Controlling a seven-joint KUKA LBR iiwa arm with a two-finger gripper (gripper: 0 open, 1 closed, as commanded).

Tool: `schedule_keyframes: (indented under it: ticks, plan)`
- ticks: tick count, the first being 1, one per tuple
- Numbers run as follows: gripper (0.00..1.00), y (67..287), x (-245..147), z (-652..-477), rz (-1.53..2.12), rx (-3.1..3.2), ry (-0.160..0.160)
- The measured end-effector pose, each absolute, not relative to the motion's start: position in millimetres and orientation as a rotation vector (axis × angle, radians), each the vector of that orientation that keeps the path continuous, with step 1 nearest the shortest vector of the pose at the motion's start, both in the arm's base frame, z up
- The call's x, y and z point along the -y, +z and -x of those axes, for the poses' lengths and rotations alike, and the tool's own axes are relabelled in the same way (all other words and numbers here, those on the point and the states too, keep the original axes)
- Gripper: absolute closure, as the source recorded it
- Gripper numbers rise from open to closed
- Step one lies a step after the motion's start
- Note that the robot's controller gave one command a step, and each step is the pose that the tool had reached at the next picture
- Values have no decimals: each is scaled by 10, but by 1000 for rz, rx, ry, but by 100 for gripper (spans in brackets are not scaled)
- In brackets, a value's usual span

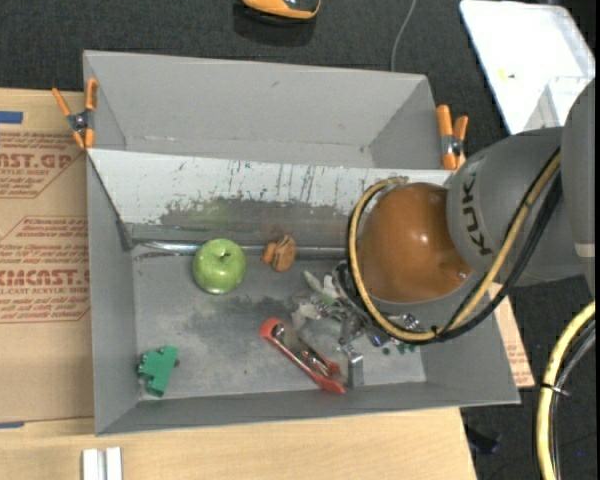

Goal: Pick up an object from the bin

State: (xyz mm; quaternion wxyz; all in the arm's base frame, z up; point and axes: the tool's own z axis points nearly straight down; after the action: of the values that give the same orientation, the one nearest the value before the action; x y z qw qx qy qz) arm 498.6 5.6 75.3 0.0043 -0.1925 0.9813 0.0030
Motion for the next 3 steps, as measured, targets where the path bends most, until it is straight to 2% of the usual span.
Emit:
schedule_keyframes:
  ticks: [1,2,3]
  plan:
    - [0,730,-137,-5028,533,-3087,11]
    - [0,716,-239,-4921,211,-3125,11]
    - [0,713,-412,-4963,579,-3076,8]
